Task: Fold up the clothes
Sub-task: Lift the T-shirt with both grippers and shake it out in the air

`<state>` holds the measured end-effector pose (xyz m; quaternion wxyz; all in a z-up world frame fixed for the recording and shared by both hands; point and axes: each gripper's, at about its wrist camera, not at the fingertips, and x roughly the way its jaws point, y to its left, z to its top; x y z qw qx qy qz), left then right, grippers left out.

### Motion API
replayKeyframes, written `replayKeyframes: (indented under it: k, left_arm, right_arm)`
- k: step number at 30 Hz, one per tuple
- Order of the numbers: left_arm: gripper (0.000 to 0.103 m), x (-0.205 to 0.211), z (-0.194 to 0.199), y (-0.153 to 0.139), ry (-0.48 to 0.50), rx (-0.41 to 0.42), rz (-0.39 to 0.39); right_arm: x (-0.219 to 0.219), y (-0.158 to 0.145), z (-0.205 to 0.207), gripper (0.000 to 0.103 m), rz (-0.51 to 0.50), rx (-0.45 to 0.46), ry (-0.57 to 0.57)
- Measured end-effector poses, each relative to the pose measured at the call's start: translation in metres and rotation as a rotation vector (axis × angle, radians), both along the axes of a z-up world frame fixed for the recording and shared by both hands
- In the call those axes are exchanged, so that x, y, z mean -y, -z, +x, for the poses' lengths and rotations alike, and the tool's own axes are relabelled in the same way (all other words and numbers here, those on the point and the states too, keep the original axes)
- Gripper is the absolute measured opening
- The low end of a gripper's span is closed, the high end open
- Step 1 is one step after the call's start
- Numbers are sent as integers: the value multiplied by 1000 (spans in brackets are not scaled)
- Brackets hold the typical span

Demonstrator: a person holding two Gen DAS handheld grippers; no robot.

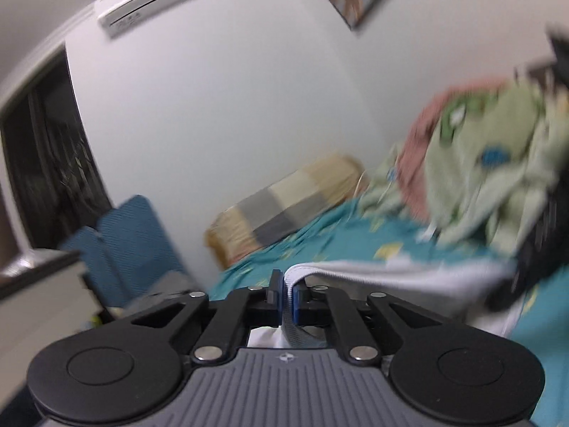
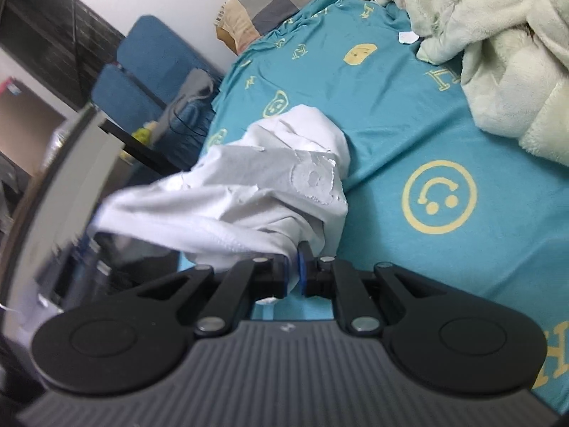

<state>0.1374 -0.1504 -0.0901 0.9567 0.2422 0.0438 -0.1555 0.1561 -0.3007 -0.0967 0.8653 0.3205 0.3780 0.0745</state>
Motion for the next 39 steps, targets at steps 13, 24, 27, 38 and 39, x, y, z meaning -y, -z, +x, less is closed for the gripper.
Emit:
replayKeyframes:
  k: [13, 24, 27, 38, 39]
  left_arm:
    - [4, -89, 16, -80, 143, -108, -392]
    - [4, -131, 6, -101, 87, -72, -581]
    - [4, -140, -6, -111, 96, -35, -611]
    - [4, -190, -111, -200, 223, 217, -740]
    - [4, -188, -110, -198, 223, 199, -724]
  right_arm:
    - [-68, -37, 4, 66, -278, 236, -22]
    - [-57, -10, 3, 73, -404, 53, 127]
    - [-52, -25, -2, 73, -433, 97, 139]
    - [-22, -166, -75, 70, -547, 732, 128]
    - [-17, -170, -75, 72, -541, 740, 112]
